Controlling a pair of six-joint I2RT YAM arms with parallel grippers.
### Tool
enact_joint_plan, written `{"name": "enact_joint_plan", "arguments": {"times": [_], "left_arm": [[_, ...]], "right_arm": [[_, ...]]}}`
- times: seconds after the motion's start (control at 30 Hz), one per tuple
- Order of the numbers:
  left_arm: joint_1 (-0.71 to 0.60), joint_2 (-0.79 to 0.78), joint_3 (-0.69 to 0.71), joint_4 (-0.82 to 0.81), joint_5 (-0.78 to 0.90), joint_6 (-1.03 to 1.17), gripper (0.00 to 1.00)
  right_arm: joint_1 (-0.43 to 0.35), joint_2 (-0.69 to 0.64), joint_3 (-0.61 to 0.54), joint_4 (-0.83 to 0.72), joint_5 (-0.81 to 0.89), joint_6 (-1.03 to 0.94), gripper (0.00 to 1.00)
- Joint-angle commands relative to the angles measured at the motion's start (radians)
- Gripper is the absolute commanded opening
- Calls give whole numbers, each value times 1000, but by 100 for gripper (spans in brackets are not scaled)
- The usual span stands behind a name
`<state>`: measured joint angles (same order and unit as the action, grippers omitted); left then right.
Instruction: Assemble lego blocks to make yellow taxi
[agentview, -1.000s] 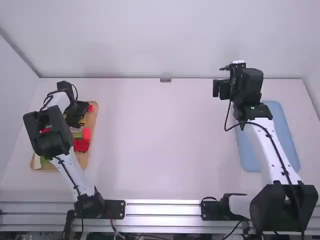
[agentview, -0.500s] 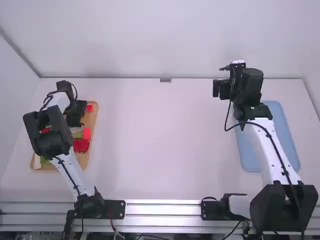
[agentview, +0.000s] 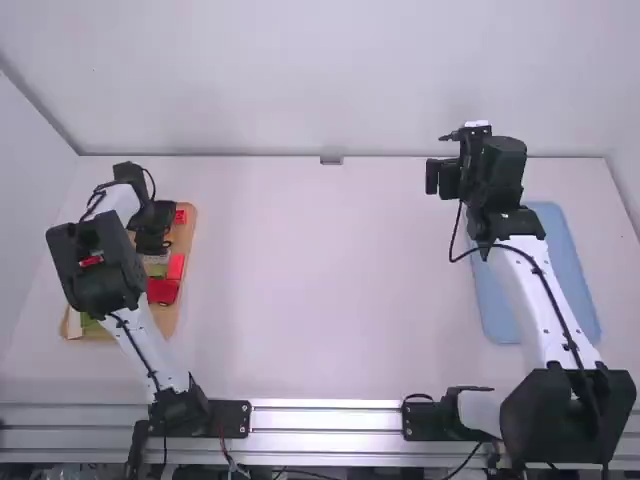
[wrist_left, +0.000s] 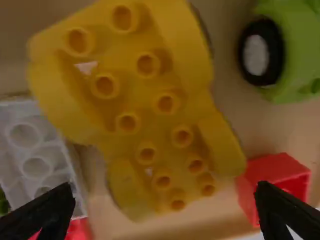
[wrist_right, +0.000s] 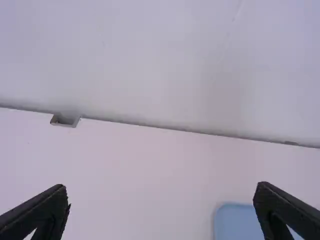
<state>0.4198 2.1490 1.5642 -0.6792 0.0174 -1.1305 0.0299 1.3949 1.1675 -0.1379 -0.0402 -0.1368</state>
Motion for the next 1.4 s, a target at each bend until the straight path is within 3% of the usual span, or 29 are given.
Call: {"name": "enact_joint_plan", "arguments": {"times": [0.0, 0.27, 0.43, 0.67, 0.9, 1.37], "left_arm": [[8, 11, 0, -37, -31, -6, 99], [60, 9, 128, -211, 86, 2, 99], [79, 9, 161, -195, 144, 4, 99], [77, 10, 143, -129, 114, 14, 99], [49, 10, 142, -208, 37, -77, 87], [12, 10, 58, -112, -55, -156, 86]], "right_arm": [[3, 8, 30, 2, 3, 5, 98], [3, 8, 30, 0, 3, 5, 99], [5, 8, 30, 0, 2, 6, 98], [4, 8, 30, 0, -24, 9, 98], [3, 8, 30, 2, -42, 9, 98], [3, 8, 30, 0, -42, 9, 99]]}}
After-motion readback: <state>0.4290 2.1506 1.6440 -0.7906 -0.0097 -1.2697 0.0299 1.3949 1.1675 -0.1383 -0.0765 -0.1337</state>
